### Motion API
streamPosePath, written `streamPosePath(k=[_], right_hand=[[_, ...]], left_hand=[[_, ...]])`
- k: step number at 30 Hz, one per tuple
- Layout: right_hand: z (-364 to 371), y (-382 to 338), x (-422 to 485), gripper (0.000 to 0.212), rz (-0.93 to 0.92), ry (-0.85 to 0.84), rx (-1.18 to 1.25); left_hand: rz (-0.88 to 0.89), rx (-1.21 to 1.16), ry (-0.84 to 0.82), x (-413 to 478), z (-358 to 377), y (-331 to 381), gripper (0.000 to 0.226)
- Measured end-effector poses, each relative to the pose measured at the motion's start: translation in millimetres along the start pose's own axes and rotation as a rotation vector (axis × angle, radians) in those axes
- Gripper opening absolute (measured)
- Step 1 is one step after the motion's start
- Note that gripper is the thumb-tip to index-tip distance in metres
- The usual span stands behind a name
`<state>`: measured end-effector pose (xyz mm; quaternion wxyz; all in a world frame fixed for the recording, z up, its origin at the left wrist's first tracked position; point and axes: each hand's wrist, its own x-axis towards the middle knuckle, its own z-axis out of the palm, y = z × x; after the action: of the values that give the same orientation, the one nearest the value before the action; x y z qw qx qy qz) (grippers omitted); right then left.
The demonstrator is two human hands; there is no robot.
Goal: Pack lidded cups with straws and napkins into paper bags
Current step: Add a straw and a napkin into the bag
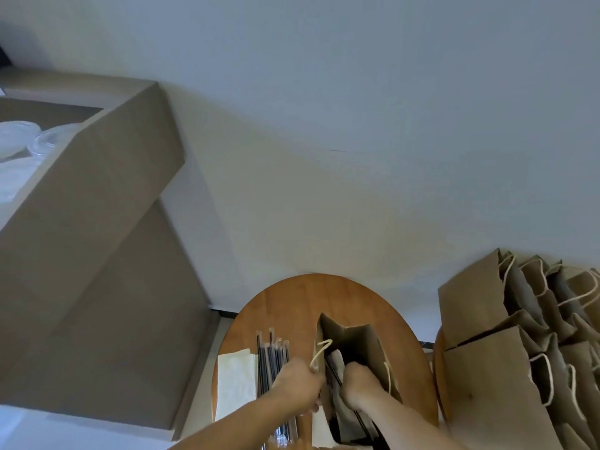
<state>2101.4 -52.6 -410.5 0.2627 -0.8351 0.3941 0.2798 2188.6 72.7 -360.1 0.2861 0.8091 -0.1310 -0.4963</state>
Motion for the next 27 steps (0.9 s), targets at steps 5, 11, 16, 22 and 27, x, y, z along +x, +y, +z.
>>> streamPosePath(k=[5,11,16,22,27], right_hand=[[11,-4,14,0.015,0.011,0.004,0.008],[14,-5,13,0.014,-0.013,0.056,-0.028],[-11,-21,-8,0.023,-0.133,0.097,-0.079],[-68,-16,-55,0.031,-0.359,0.432,-0.271],[-79,21,-61,0.056,-0.159,0.448,0.275]], left_hand=[[0.011,-0.041,-0.036,1,1,-14,0.022],[-0.013,-0.055,-0.009,2,-3,-24,0.022],[0.037,-0.007,-0.044,0,-4,-19,0.026],[0.055,0.001,-0.097,-2,-2,-8,0.027],[0.077,0.027,-0.204,-4,1,-4,0.022]])
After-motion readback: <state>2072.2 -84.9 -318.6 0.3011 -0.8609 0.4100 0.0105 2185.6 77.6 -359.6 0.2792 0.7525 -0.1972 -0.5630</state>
